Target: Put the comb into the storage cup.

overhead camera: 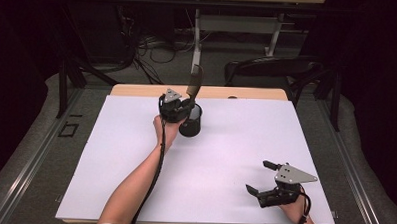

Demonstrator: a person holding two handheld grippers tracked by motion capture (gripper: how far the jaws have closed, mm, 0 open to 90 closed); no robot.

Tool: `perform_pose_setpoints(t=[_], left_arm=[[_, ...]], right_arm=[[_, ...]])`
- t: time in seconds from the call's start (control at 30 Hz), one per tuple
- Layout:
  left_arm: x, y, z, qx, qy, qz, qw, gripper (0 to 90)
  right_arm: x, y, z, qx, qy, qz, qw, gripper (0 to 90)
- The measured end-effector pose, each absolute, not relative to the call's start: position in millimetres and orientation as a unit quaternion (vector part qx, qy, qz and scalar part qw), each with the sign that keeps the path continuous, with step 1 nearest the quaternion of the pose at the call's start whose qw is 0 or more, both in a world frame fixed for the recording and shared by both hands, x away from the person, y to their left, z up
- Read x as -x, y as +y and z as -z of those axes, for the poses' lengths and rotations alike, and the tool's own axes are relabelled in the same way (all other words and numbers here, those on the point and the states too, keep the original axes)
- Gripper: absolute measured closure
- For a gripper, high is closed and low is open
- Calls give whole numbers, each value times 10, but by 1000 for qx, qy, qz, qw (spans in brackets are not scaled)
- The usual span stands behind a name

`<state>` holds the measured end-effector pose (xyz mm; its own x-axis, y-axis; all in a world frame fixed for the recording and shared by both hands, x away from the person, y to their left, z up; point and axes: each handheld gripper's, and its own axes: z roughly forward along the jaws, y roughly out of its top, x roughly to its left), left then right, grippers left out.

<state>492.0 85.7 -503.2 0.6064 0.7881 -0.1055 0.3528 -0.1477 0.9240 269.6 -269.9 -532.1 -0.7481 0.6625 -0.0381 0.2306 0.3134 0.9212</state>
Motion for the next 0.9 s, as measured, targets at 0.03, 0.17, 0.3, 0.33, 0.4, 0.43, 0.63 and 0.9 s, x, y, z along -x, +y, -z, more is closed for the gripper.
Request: perform_pose_setpoints(t=[0.03, 0.17, 0.3, 0.33, 0.4, 0.43, 0.63, 0.9], left_arm=[[-4919, 857, 5032, -728, 392, -209, 522, 725], [-4916, 856, 5043, -728, 391, -211, 522, 725], [-4907, 858, 5063, -727, 391, -210, 523, 725], [-4904, 862, 5069, -727, 391, -210, 524, 725], [-4900, 864, 5075, -727, 392, -212, 523, 725], [-4898, 864, 5079, -726, 392, -211, 523, 724], [-4885, 868, 5111, -728, 392, -209, 522, 724], [-4866, 870, 5134, -729, 394, -210, 520, 724]], right_arm=[[-2696, -2699, 5321, -285, 782, -512, 211, 5], [-2699, -2703, 5321, -286, 782, -512, 212, 5], [-2699, -2701, 5322, -285, 782, -512, 211, 5], [-2698, -2701, 5321, -286, 782, -511, 211, 5], [-2697, -2701, 5321, -286, 782, -512, 211, 5], [-2698, -2702, 5321, -285, 782, -512, 212, 5], [-2698, -2701, 5320, -286, 782, -511, 212, 5], [-2699, -2699, 5322, -286, 783, -511, 211, 5]])
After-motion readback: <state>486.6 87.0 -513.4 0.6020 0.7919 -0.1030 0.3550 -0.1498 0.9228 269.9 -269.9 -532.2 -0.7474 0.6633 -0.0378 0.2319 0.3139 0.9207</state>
